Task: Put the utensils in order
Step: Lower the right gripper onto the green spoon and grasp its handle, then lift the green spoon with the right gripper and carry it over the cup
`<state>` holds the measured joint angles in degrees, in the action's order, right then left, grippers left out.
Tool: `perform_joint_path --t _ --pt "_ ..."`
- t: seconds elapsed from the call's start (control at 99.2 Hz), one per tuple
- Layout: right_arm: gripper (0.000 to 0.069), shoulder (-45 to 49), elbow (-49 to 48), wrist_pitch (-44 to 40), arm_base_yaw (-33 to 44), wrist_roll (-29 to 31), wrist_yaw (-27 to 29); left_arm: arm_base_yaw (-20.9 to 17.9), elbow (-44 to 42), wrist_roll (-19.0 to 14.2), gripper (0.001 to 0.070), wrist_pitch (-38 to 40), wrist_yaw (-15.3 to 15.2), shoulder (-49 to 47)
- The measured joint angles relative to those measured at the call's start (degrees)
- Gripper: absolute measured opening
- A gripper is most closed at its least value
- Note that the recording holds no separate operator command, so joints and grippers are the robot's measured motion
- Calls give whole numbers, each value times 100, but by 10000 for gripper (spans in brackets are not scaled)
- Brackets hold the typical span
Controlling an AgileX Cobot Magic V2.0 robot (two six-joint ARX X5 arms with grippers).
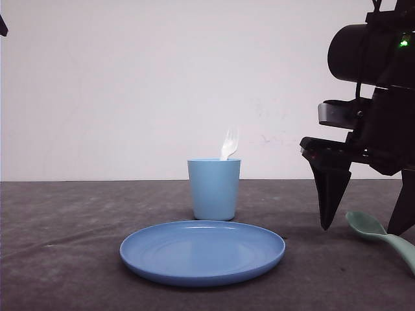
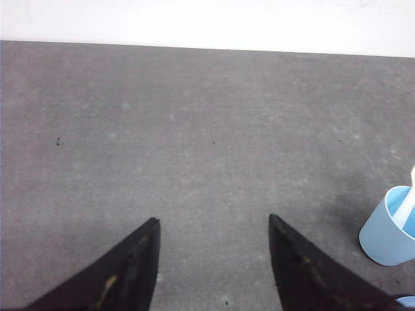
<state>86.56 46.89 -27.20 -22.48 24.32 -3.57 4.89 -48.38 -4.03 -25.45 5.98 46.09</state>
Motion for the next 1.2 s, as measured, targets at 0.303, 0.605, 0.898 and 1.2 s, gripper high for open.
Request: perform_joint_path --t 0.303,0.605,0.898,1.2 --pt "338 92 33 2 -59 20 269 0 0 0 318 9 2 0" --pt "215 114 33 33 -83 17 326 0 0 0 318 13 2 0" --pt "188 114 33 44 -83 15 321 0 0 0 318 13 2 0" --pt "184 -144 39 55 -184 -175 208 0 0 2 318 15 2 0"
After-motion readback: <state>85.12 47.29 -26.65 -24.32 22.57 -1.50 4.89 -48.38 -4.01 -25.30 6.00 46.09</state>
